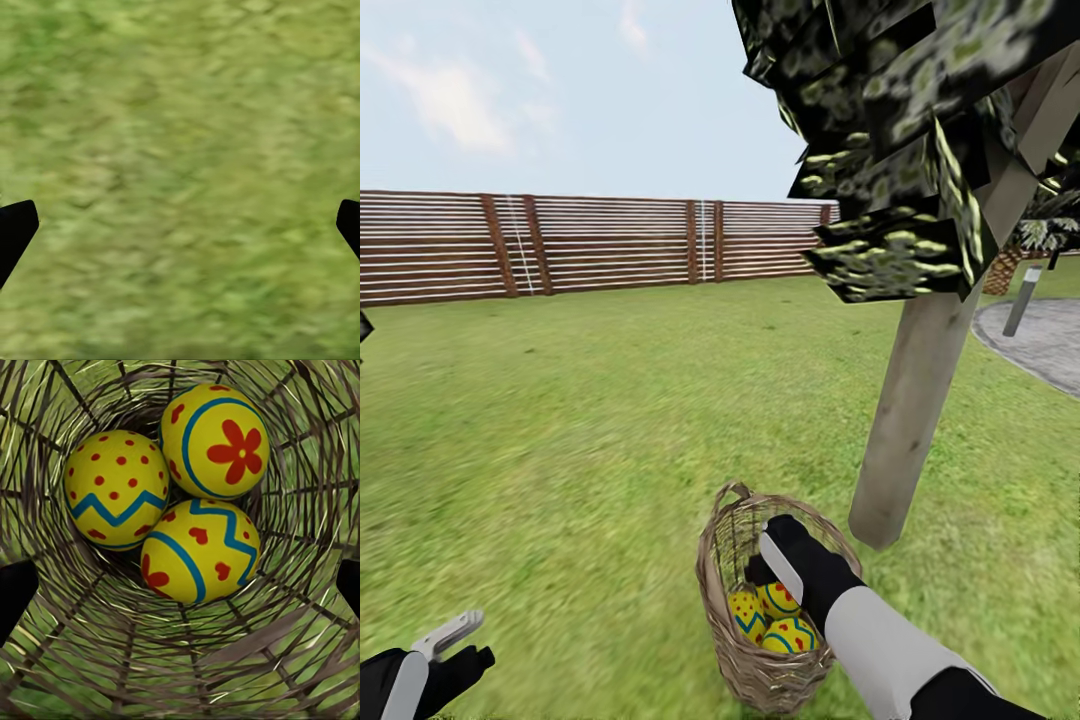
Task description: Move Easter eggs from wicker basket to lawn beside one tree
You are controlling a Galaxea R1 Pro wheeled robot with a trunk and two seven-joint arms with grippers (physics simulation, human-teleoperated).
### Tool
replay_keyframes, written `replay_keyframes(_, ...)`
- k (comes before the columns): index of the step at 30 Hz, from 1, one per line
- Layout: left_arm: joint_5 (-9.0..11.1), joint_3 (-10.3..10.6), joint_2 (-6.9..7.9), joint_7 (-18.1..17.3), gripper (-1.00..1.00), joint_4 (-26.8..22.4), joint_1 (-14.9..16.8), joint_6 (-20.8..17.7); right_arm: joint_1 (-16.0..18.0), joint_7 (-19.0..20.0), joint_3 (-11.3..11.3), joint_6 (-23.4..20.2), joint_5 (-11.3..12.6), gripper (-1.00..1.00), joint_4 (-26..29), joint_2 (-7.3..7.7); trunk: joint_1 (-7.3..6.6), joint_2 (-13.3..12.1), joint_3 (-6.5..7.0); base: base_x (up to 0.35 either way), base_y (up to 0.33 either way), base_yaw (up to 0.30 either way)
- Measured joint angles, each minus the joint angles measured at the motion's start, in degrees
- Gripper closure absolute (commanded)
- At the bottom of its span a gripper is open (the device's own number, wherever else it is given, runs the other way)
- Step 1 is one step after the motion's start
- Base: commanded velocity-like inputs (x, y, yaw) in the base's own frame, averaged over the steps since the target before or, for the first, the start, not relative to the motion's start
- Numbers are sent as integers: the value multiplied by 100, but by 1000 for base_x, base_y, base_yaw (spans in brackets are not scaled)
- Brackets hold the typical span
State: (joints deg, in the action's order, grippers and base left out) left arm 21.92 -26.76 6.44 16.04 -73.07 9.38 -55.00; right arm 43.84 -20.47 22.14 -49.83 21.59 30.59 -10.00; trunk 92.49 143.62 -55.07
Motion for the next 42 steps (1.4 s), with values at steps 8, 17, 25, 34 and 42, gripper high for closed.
replay_keyframes(8, -3, -2, 8, 0, -100, -2, 0, -8, 311, -140, -10, -541, 6, -100, -273, 0, 21, 11, -177, 0, 0, 0)
replay_keyframes(17, -2, -11, 19, 0, -100, -8, 0, -9, 671, -160, -15, -576, 11, -100, -630, 0, 44, 23, -377, 0, 0, 0)
replay_keyframes(25, 10, -36, 21, -6, -100, -105, 1, -19, 840, -150, -33, -580, 7, -100, -710, 0, 51, 28, -444, 0, 0, 0)
replay_keyframes(34, 46, -350, -7, -24, -100, -271, 0, -41, 848, -151, -42, -569, 22, -100, -715, 0, 49, 28, -444, 157, 0, 0)
replay_keyframes(42, 25, -365, 21, -35, -100, -899, 1, -259, 849, -149, -67, -561, 22, -100, -723, 0, 51, 28, -444, 64, 0, 0)
